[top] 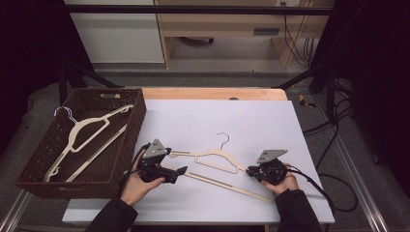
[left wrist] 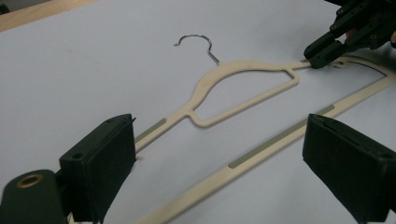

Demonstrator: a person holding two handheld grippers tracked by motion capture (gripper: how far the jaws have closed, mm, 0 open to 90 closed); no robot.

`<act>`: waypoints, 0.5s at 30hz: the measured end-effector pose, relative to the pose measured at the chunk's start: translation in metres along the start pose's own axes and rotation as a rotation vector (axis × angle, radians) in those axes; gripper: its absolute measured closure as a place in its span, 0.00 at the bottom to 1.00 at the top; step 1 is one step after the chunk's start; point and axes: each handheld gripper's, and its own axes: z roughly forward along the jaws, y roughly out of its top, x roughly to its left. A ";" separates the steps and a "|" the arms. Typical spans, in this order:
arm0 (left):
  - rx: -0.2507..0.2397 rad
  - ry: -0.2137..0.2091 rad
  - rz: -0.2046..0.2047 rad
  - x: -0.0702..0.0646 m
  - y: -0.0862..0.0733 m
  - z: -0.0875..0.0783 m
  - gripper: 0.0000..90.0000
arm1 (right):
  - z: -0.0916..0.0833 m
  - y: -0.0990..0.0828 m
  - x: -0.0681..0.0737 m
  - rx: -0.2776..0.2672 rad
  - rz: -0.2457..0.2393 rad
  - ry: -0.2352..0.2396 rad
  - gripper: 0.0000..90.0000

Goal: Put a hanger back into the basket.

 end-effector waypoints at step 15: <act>0.154 -0.003 0.037 0.003 0.032 0.084 0.23 | -0.020 0.010 0.006 -0.041 -0.046 0.018 0.89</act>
